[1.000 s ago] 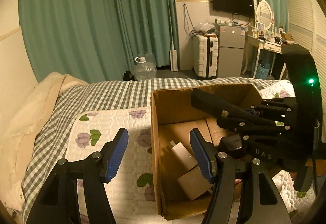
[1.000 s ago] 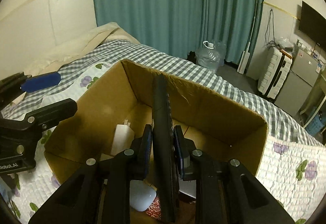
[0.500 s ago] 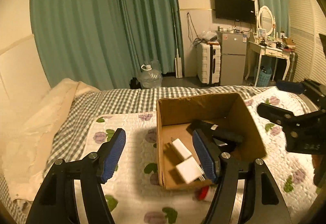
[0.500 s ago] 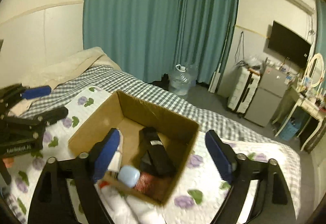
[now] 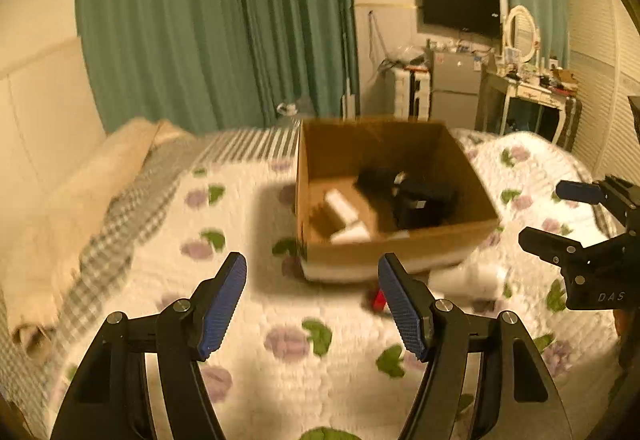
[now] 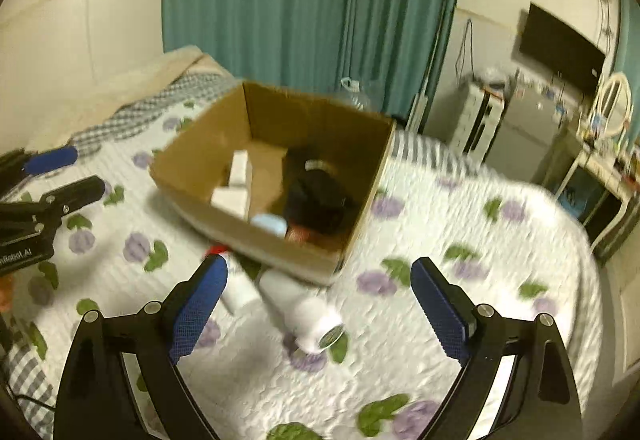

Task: Organize rigid objects
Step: 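Grasp the white plug-in device with the left gripper while the right grasps the red-capped bottle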

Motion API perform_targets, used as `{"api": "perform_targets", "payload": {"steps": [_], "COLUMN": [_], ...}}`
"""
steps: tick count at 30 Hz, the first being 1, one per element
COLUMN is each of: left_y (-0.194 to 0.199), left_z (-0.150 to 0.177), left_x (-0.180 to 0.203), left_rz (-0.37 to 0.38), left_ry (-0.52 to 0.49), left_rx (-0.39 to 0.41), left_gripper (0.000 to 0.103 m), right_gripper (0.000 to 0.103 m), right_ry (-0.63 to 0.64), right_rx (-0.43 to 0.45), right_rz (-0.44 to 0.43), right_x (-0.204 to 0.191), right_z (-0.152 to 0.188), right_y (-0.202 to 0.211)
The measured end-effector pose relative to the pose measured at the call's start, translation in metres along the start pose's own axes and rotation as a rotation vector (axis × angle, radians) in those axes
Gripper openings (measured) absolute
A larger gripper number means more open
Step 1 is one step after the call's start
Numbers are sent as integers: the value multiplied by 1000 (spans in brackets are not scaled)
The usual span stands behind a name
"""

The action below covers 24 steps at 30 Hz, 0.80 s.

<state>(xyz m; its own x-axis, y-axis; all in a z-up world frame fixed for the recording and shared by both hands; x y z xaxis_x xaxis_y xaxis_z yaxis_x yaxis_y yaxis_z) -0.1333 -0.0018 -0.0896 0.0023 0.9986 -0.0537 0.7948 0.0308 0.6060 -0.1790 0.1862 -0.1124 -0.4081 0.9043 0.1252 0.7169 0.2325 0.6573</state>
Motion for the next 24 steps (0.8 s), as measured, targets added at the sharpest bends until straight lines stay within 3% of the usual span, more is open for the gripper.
{"api": "perform_targets", "payload": {"steps": [3, 6, 11, 14, 17, 20, 23, 24], "left_y": [-24, -44, -64, -72, -75, -75, -74, -73], "left_z": [30, 49, 66, 72, 76, 76, 76, 77], "left_x": [-2, -4, -12, -18, -26, -29, -29, -30], "left_rz": [-20, -42, -52, -59, -55, -54, -63, -66], "left_ry": [3, -4, 3, 15, 47, 63, 56, 54], "left_rx": [-72, -118, -164, -184, -205, -207, -206, -207], "left_gripper": [71, 71, 71, 71, 71, 71, 71, 71], "right_gripper": [93, 93, 93, 84, 83, 67, 58, 45], "right_ry": [-13, 80, 176, 230, 261, 288, 298, 289], "right_rx": [-44, -85, -154, -179, -188, -236, -239, -230], "right_rz": [-59, -99, -153, -186, -193, -186, -161, -144], "right_x": [-16, -42, -77, -94, -106, -115, -115, -112], "right_z": [20, 29, 40, 41, 39, 45, 49, 48], "right_y": [-19, -33, -65, -82, -100, -125, -135, -133]}}
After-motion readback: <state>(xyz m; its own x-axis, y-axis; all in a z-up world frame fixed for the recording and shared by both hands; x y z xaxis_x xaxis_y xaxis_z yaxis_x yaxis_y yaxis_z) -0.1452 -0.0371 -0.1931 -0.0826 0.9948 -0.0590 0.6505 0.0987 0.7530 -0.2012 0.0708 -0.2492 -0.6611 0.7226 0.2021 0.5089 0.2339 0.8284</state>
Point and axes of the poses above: each gripper's, at about its wrist camera, not at the fingertips, and y roughly against the way its jaws point, x to its right, z to its underside, the point moved 8 cm from there along -y, roughly the way its jaws point, and after that the axes turned 4 degrees about z, right-handed, at the moved point
